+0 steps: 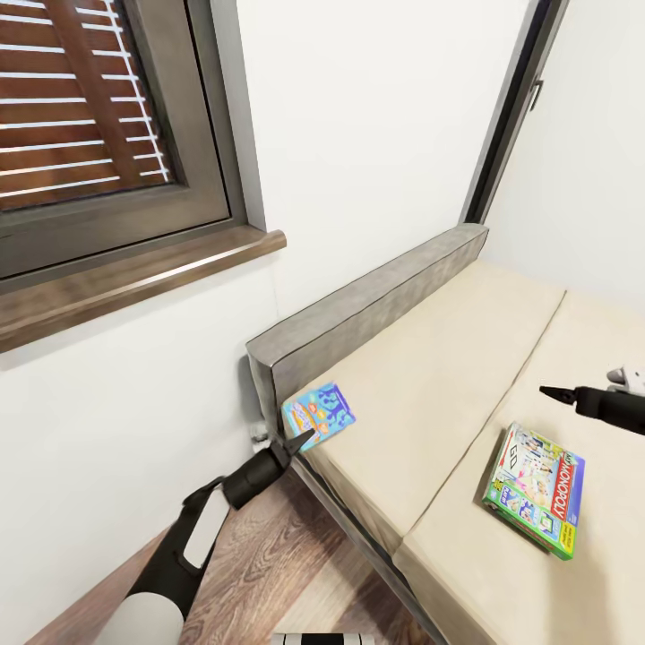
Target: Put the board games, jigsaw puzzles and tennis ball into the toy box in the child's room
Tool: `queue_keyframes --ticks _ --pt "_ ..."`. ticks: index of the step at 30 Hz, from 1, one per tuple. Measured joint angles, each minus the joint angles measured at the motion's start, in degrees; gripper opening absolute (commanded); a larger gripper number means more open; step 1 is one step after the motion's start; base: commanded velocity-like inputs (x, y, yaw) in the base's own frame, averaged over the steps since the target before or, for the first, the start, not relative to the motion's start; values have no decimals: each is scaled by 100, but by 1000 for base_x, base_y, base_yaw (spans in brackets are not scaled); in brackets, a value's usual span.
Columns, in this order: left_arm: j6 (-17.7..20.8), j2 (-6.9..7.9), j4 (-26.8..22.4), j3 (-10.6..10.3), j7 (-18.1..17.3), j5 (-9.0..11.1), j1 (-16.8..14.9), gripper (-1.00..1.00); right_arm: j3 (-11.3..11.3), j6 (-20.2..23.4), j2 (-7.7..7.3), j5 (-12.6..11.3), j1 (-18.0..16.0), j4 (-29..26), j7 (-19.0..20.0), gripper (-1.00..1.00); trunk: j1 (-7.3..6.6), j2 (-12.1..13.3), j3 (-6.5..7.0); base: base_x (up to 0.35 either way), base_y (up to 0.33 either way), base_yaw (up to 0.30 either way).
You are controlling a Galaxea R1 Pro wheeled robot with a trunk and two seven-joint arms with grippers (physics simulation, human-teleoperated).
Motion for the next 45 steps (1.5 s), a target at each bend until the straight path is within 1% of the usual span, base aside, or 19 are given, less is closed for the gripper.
queue_keyframes --ticks 5,17,18,25,32,45 --pt "66 0 -184 -9 12 -5 136 -100 1 -11 0 -1 17 -1 1 100 0 0 0 0 0 0" --pt "102 0 -339 -9 14 -10 273 -100 1 -22 0 -7 31 -1 3 100 0 0 0 0 0 0" --pt "166 0 -388 -21 37 -40 330 -100 7 1 90 -31 37 -121 26 100 0 0 0 0 0 0" --pt "344 6 -397 -21 101 -42 331 -100 9 15 212 -11 67 -271 22 100 0 0 0 0 0 0" --pt "423 8 -400 -22 161 -30 326 -100 9 21 258 -4 96 -315 20 100 0 0 0 0 0 0" --pt "533 1 -475 -21 201 -31 334 -100 10 28 279 -1 111 -334 20 100 0 0 0 0 0 0"
